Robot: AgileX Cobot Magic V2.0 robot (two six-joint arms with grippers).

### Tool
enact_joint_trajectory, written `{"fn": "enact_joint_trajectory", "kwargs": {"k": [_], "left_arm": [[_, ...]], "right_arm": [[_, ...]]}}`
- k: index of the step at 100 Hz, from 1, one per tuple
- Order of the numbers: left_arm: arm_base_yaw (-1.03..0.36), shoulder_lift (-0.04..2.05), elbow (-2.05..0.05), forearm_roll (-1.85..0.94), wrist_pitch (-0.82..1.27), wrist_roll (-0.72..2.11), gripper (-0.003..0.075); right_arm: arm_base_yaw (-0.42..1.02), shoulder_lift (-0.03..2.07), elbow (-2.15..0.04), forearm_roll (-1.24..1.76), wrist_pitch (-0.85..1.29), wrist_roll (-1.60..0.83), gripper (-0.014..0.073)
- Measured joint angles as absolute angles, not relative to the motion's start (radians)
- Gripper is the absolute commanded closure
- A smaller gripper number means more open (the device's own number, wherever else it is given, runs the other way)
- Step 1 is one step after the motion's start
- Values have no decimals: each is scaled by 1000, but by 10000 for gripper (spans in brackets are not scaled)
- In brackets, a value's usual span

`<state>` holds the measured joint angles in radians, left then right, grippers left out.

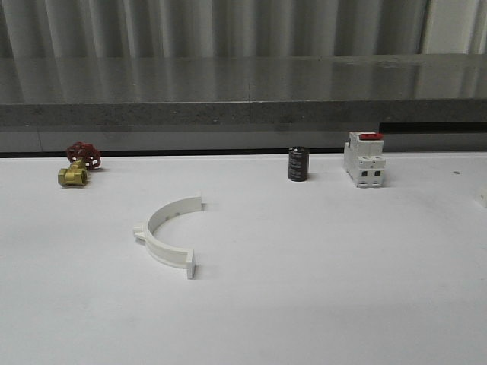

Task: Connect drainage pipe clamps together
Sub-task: 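Lower the right gripper onto the other white half-clamp's end tab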

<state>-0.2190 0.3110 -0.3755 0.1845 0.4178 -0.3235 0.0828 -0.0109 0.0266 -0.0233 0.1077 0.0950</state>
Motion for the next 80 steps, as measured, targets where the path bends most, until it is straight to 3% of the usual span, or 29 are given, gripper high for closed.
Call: {"fn": "enact_joint_trajectory", "kwargs": {"k": [15, 35, 80], "left_arm": [[-219, 311, -375, 184, 418, -323, 741], [-219, 311, -375, 184, 418, -323, 741], [-219, 311, -375, 184, 418, -321, 741]], "right_arm": [[83, -11, 11, -23, 69, 95, 661], [83, 53, -161, -23, 232, 95, 661], [83, 708, -676, -23, 634, 95, 661]]}}
